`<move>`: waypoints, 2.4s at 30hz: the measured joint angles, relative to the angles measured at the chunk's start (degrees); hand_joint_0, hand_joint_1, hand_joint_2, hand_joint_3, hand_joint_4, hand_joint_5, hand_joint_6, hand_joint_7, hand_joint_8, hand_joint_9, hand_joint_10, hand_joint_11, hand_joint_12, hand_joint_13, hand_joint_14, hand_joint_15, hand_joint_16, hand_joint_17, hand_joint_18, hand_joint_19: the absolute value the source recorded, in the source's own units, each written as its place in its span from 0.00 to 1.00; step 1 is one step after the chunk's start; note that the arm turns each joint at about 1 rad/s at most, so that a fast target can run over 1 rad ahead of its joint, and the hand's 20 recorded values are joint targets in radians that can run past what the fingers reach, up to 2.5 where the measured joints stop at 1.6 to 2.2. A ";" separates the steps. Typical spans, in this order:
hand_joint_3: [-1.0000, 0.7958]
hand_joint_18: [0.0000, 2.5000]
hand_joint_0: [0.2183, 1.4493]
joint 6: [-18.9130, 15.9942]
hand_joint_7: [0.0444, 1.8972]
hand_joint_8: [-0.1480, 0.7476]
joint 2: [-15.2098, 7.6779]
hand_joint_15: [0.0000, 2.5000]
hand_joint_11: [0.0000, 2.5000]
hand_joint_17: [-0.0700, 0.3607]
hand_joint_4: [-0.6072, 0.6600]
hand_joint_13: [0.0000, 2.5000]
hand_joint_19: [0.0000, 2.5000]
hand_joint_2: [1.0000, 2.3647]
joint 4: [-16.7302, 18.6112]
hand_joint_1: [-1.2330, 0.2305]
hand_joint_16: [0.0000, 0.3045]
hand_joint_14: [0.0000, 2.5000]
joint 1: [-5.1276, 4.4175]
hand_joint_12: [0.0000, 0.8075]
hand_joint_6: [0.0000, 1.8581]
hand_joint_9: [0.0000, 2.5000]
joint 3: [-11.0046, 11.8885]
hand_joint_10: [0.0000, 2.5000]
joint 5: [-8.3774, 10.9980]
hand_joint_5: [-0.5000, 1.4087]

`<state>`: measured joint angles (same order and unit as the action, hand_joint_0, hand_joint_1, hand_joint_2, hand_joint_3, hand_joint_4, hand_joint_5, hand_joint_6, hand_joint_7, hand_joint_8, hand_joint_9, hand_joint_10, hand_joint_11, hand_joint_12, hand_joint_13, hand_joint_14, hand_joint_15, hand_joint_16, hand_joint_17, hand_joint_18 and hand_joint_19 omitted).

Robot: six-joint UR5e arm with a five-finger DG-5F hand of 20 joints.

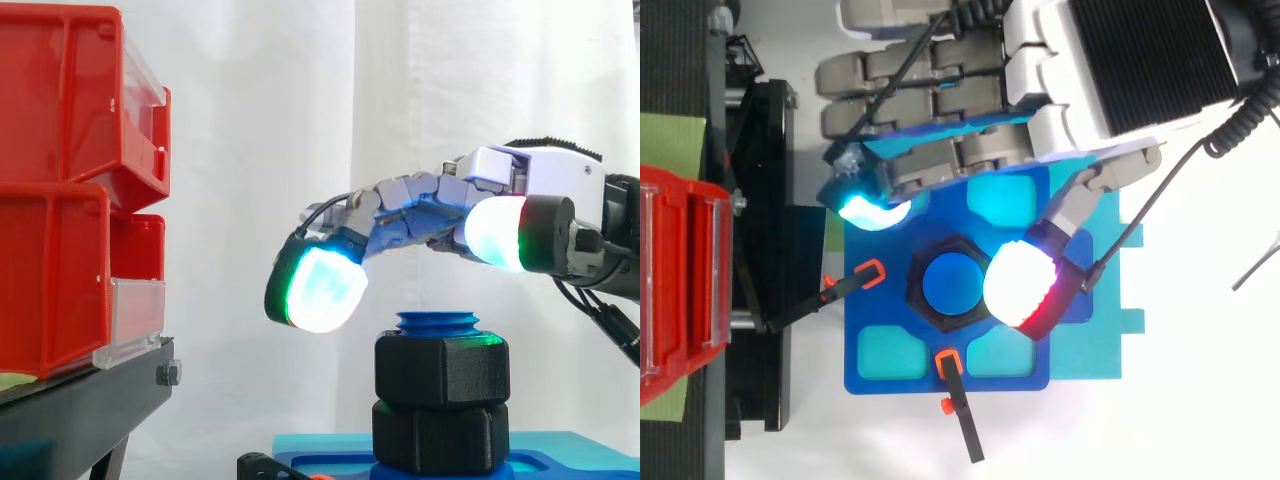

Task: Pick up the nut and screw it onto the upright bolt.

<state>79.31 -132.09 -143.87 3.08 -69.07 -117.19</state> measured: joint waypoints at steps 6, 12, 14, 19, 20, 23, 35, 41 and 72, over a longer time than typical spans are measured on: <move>0.28 0.00 0.22 -0.16 0.31 0.38 0.00 0.00 0.00 0.36 0.51 0.08 0.00 0.00 1.76 0.74 0.12 0.00 -0.08 0.38 0.27 0.12 -0.01 0.00 -0.02 0.12; 0.28 0.00 0.22 -0.35 0.34 0.39 -0.01 0.00 0.00 0.36 0.53 0.08 0.00 0.00 2.15 0.75 0.13 0.00 -0.96 0.38 0.27 0.11 -0.31 0.00 0.42 0.13; 0.28 0.00 0.22 -0.37 0.35 0.39 -0.01 0.00 0.00 0.36 0.54 0.08 0.00 0.00 2.08 0.75 0.12 0.00 -1.27 0.38 0.27 0.11 -0.62 0.00 0.69 0.13; 0.28 0.00 0.22 -0.47 0.40 0.40 -0.01 0.00 0.00 0.36 0.57 0.08 0.00 0.00 1.28 0.75 0.13 0.00 -2.05 0.38 0.27 0.12 -1.03 0.00 1.64 0.14; 0.28 0.00 0.22 -0.52 0.43 0.41 -0.01 0.00 0.00 0.36 0.58 0.08 0.00 0.00 0.91 0.76 0.13 0.00 -2.17 0.39 0.27 0.13 -1.06 0.00 1.77 0.15; 0.28 0.00 0.22 -0.55 0.47 0.41 -0.01 0.00 0.00 0.36 0.59 0.08 0.00 0.00 -0.65 0.76 0.13 0.00 -2.49 0.39 0.27 0.14 -1.12 0.00 2.09 0.15; 0.28 0.00 0.22 -0.19 0.60 0.42 -0.01 0.00 0.00 0.36 0.60 0.09 0.00 0.00 -3.18 0.76 0.12 0.00 -2.80 0.39 0.27 0.16 -1.15 0.00 3.51 0.17; 0.28 0.00 0.23 -0.18 0.70 0.44 -0.01 0.00 0.00 0.36 0.59 0.10 0.00 0.00 -3.34 0.76 0.12 0.00 -2.58 0.39 0.27 0.17 -1.15 0.00 3.49 0.18; 0.28 0.05 0.23 0.93 0.73 0.47 0.00 0.00 0.00 0.35 0.62 0.18 0.00 0.00 -1.73 0.75 0.12 0.00 -0.69 0.36 0.27 0.29 -1.15 0.00 2.27 0.23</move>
<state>80.24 -132.09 -145.61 2.39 -70.22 -114.92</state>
